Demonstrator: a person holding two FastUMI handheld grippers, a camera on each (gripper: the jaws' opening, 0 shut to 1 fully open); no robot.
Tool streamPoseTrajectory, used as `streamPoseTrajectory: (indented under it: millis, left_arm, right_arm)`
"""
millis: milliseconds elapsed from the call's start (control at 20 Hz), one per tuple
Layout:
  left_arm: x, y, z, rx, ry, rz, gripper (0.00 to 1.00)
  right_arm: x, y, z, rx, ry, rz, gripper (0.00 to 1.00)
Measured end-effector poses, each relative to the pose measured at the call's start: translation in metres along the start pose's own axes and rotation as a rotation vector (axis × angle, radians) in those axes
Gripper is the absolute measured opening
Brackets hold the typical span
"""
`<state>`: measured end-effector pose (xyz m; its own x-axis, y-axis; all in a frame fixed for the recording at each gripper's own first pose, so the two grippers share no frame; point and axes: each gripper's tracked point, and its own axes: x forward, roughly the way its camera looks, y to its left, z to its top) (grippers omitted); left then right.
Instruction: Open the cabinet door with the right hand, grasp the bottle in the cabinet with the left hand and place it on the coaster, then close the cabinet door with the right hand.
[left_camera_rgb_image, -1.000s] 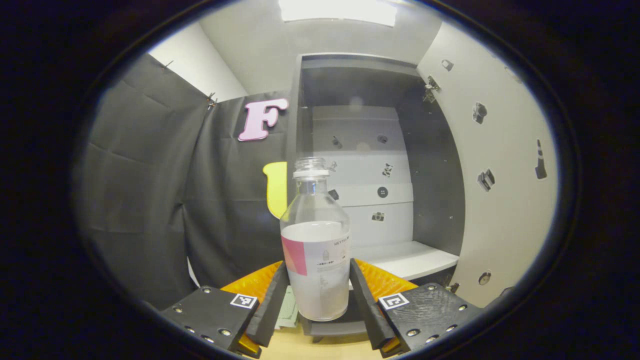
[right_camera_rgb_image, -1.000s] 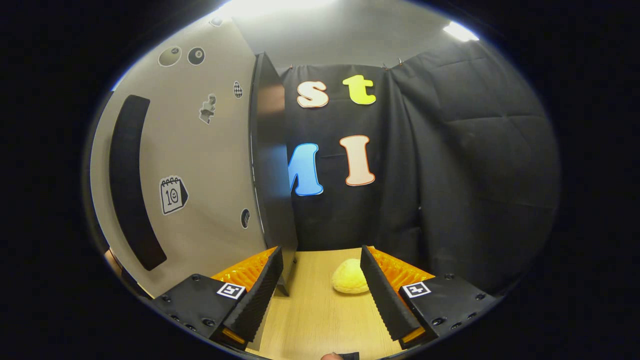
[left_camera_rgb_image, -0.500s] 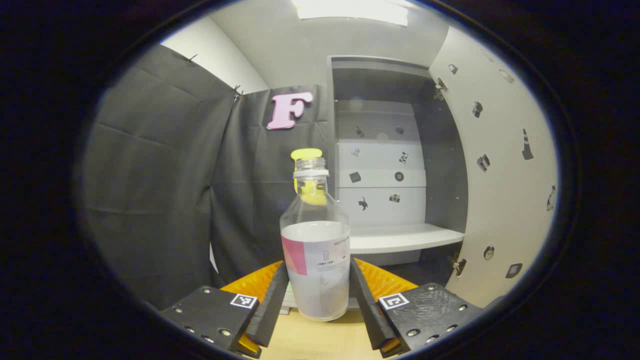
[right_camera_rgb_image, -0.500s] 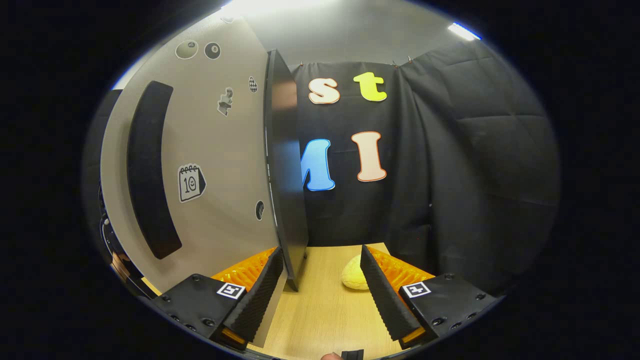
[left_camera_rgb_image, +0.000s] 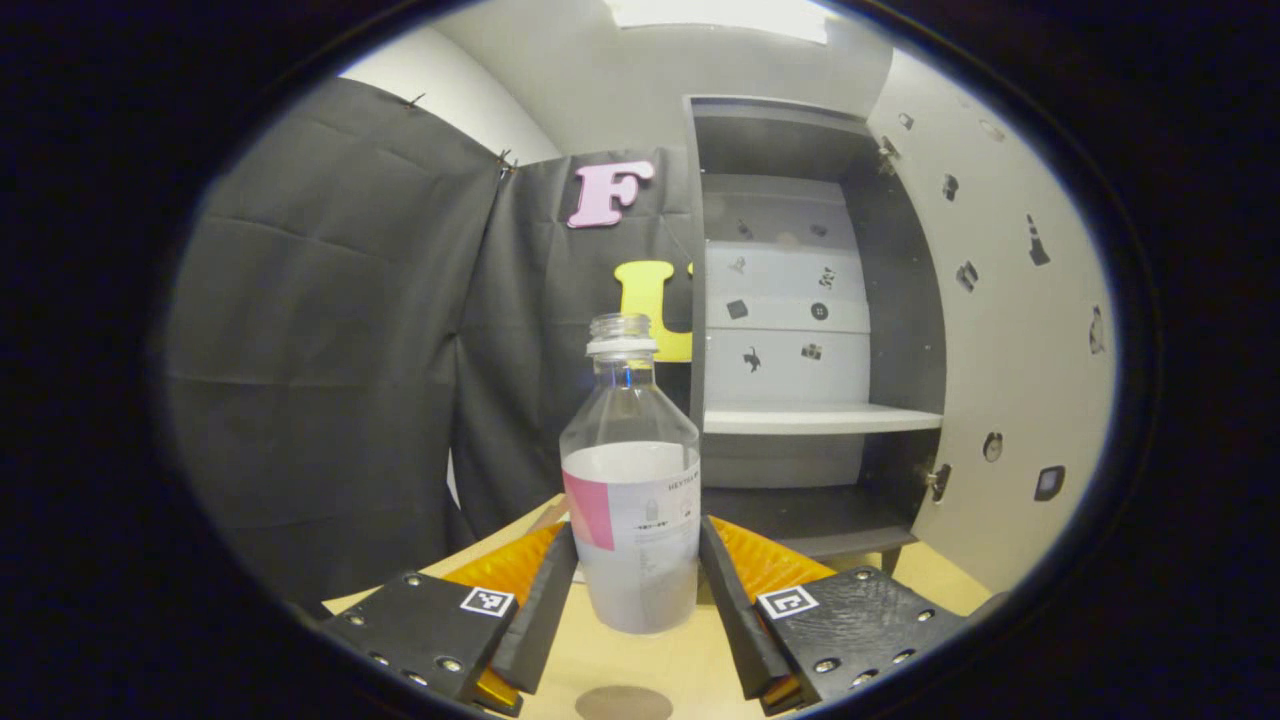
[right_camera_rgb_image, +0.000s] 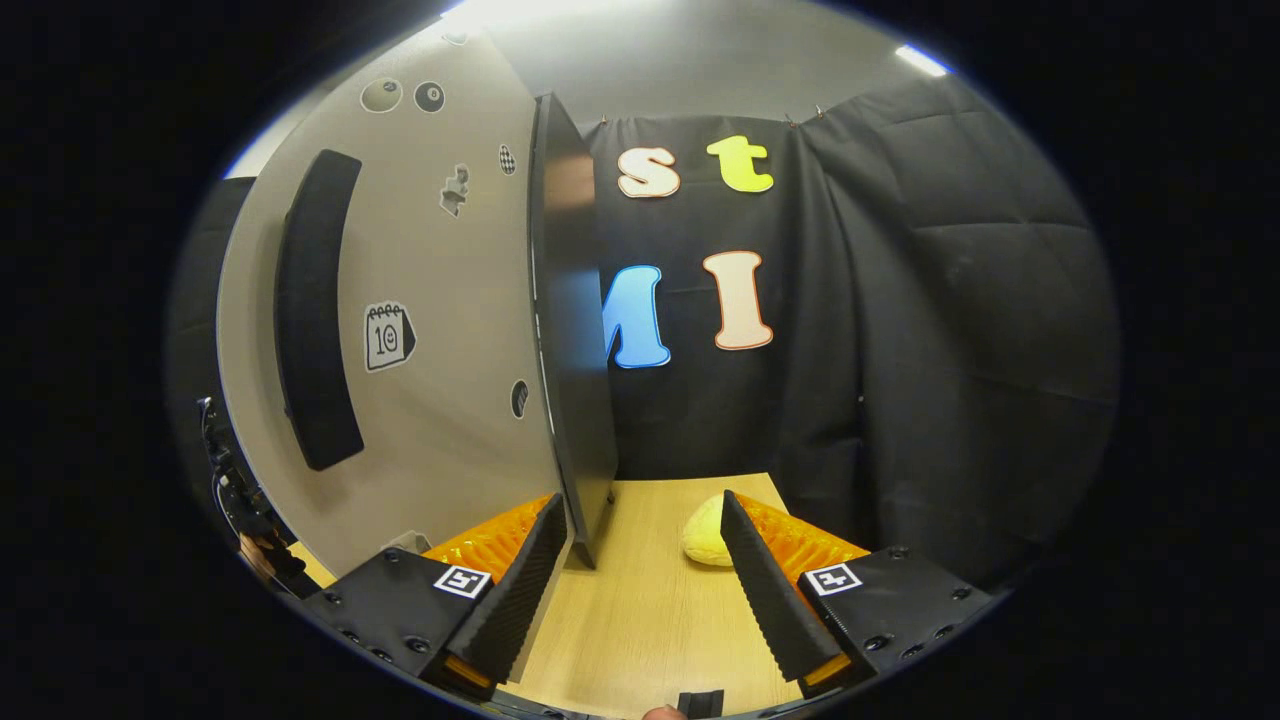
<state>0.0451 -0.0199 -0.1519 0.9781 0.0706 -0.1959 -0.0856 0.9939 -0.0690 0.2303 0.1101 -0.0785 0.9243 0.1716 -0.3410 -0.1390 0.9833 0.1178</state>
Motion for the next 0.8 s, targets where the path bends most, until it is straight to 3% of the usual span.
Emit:
streamPoseTrajectory:
  millis: [150,200,250,800]
  left_arm:
    - [-0.002,0.002,-0.026,-0.007,0.026,0.003,0.71]
    - [-0.003,0.004,-0.037,-0.012,0.033,0.005,0.71]
    - [-0.004,0.005,-0.046,-0.018,0.042,0.006,0.71]
    - [-0.008,0.010,-0.142,-0.030,0.171,0.043,0.73]
  right_arm:
    - [-0.002,-0.004,-0.004,-0.002,0.007,-0.011,0.92]
    - [-0.002,-0.005,-0.005,-0.003,0.009,-0.014,0.98]
    - [-0.002,-0.007,-0.007,-0.007,0.012,-0.019,0.92]
    - [0.000,-0.012,-0.025,-0.074,0.064,-0.035,0.93]
